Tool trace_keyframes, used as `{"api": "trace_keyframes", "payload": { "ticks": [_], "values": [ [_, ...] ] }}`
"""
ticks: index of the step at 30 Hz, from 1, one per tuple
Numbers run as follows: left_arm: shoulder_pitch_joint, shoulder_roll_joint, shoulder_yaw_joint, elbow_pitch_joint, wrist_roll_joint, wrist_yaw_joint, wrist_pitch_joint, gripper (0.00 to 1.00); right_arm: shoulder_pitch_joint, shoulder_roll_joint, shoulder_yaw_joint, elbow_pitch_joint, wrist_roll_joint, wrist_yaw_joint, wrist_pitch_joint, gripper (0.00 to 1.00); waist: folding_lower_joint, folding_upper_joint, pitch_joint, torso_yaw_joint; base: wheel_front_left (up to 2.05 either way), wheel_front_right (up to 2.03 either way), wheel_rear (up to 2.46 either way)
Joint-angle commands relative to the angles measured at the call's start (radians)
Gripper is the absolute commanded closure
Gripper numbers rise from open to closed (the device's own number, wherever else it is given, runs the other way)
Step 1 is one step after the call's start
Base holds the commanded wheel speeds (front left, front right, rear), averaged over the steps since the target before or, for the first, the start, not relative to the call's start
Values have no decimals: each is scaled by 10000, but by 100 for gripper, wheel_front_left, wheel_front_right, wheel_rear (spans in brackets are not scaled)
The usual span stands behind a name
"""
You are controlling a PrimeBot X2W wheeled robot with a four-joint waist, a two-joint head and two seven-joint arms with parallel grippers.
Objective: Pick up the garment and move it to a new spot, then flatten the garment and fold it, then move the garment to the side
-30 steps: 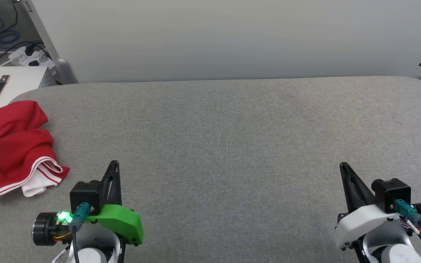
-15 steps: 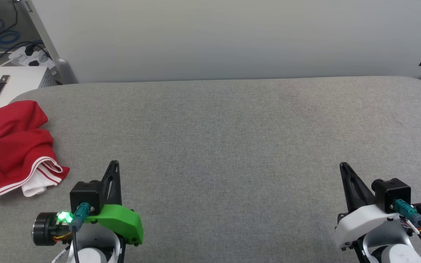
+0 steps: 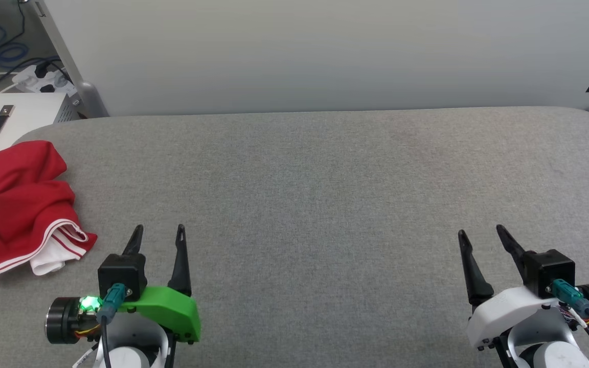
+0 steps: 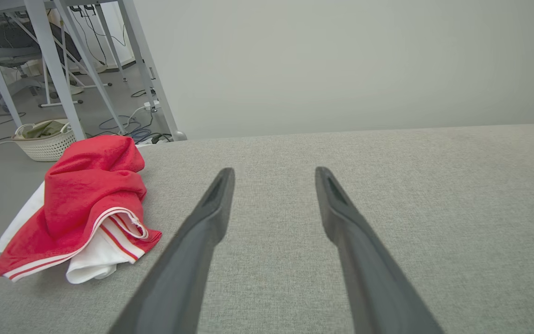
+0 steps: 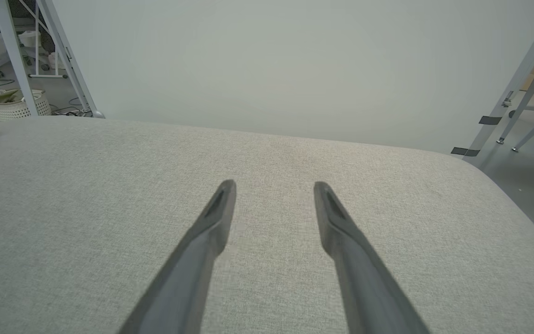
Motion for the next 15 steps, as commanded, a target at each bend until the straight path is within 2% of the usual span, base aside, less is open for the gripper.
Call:
{"api": "trace_keyframes", "payload": {
  "ticks": [1, 15],
  "values": [
    [7, -1, -14, 22, -37, 0, -52, 0, 11, 1, -5, 21, 51, 0, -49, 0, 0, 0, 2, -1, 0, 0, 0],
    [70, -6, -86, 157, -244, -14, -341, 0, 61, 4, -105, 70, 282, -1, -334, 0, 0, 0, -6, -5, 0, 0, 0]
  ]
}}
